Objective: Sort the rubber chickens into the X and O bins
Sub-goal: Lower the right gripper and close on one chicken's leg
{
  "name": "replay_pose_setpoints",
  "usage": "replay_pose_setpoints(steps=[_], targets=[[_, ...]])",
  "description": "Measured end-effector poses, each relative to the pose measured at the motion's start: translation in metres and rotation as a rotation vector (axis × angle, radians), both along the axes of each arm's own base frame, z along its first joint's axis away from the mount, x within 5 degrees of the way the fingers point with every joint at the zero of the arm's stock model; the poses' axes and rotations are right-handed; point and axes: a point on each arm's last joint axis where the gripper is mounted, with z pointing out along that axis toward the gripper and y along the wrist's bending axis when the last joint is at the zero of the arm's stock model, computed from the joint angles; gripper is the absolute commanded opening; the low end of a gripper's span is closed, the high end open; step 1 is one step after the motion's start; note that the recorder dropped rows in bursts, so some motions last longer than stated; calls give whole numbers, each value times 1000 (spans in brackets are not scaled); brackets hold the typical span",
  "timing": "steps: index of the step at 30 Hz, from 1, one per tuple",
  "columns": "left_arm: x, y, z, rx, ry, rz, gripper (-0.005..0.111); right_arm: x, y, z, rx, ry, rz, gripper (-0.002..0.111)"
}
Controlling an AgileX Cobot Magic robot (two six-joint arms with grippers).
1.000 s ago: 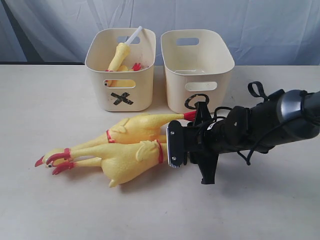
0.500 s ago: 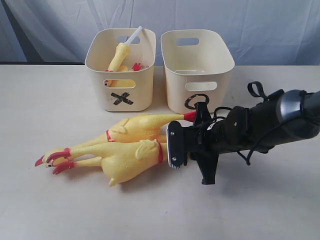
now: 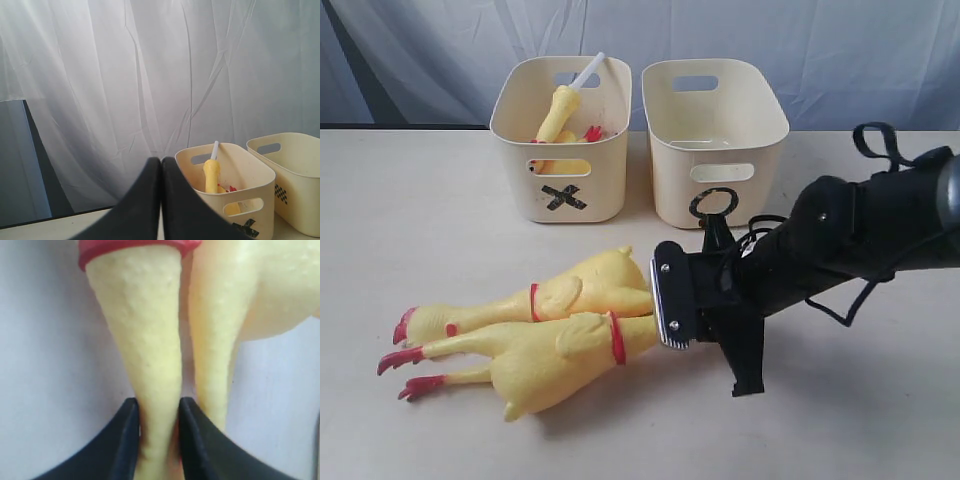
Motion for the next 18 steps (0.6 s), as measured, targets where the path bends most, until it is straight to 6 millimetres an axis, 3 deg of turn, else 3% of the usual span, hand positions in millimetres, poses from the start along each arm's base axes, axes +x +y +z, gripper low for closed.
replay_pose_setpoints(steps=[12, 18], targets=[[0, 0, 0, 0, 0, 0, 0, -29, -5, 58, 192, 214, -243, -1], [0, 0, 0, 0, 0, 0, 0, -36, -6, 63, 222, 323, -347, -1]])
